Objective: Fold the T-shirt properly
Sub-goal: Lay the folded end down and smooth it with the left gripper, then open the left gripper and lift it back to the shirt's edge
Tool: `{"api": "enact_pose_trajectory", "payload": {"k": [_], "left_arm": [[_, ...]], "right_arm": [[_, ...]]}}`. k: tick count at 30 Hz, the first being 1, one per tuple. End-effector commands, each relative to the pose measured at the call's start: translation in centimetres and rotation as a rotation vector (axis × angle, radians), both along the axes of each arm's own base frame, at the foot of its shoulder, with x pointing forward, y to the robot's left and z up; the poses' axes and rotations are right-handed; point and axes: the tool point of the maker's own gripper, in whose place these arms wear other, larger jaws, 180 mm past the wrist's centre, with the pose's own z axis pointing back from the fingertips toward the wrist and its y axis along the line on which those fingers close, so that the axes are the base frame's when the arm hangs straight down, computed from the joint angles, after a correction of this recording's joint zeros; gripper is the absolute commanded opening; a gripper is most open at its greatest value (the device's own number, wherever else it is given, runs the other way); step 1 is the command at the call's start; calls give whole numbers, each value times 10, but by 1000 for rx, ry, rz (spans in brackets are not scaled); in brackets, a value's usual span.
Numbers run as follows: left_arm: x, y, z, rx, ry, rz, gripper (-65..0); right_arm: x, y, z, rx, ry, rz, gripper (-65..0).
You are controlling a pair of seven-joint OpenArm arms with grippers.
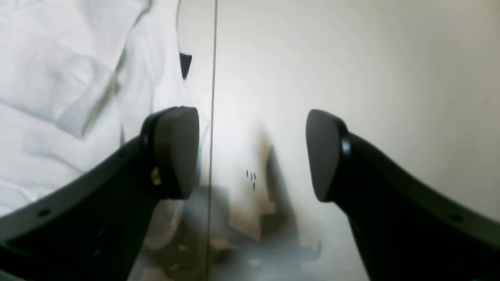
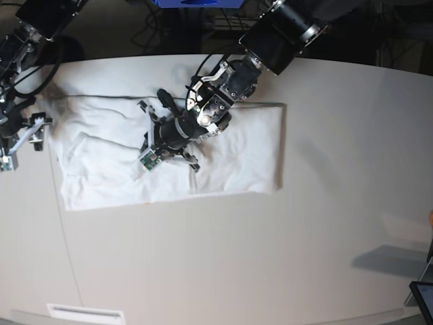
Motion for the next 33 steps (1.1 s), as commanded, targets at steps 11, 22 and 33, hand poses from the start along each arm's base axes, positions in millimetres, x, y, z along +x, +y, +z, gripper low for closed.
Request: {"api": "enact_pose_trajectory", "payload": {"k": [11,22,33], "left_arm": [[0,11,11,51,3,3,-650],[52,94,92,-27,-176,268,-650],[25,169,74,102,-127,389,-650]], "right_arm": [[14,-2,17,-14,-59,9,-242],[12,-2,15,-13,-53,10,-242],[11,0,15,-12,-51,11,-242]]}}
